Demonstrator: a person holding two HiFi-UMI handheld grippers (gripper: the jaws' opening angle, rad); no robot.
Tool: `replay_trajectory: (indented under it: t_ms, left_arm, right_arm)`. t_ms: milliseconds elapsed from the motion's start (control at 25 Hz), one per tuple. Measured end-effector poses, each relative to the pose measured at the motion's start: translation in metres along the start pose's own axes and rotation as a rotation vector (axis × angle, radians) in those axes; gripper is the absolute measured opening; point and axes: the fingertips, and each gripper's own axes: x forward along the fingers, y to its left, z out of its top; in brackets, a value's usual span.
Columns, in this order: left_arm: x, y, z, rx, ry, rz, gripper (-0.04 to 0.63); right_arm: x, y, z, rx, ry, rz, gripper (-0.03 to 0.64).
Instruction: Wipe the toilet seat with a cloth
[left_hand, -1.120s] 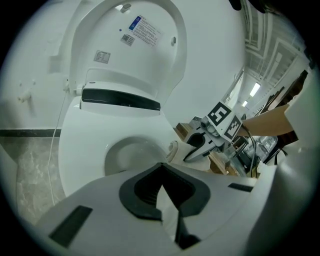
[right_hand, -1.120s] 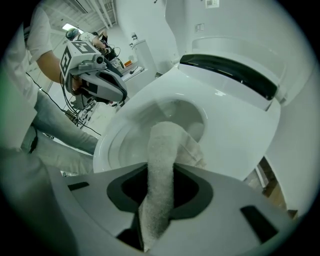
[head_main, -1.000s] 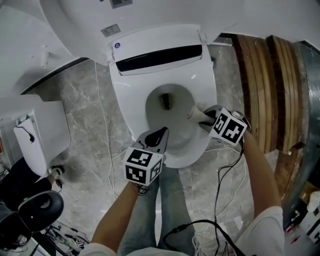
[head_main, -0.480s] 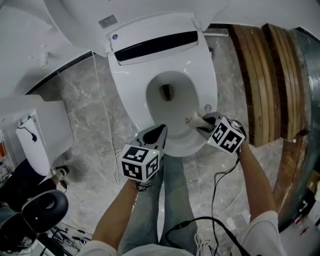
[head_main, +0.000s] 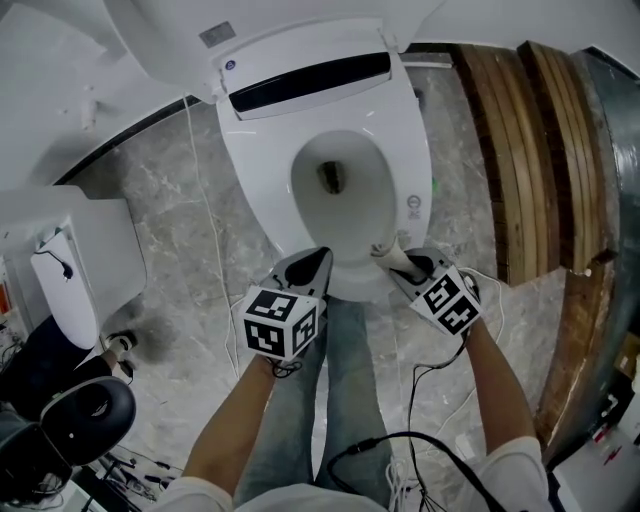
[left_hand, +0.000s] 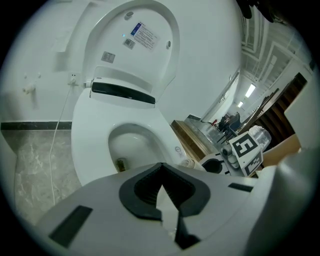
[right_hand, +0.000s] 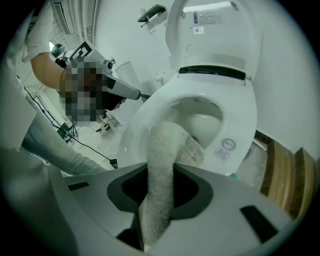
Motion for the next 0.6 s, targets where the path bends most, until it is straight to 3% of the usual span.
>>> replay_trajectory:
  t_ms: [280,600]
  left_arm:
    - [-0.005,-0.006,-0.008,-0.011,-0.003,-0.004,0.011]
    - [-0.012,0.011,-0.011,-0.031,-0.007,0.018,0.011]
  right_arm:
    - [-0.003,0.021,-0.013,0.167,-0.085,-0.086,0.1]
    - [0.005,0.045,-0.013,0.212,-0.094,-0.099,0.1]
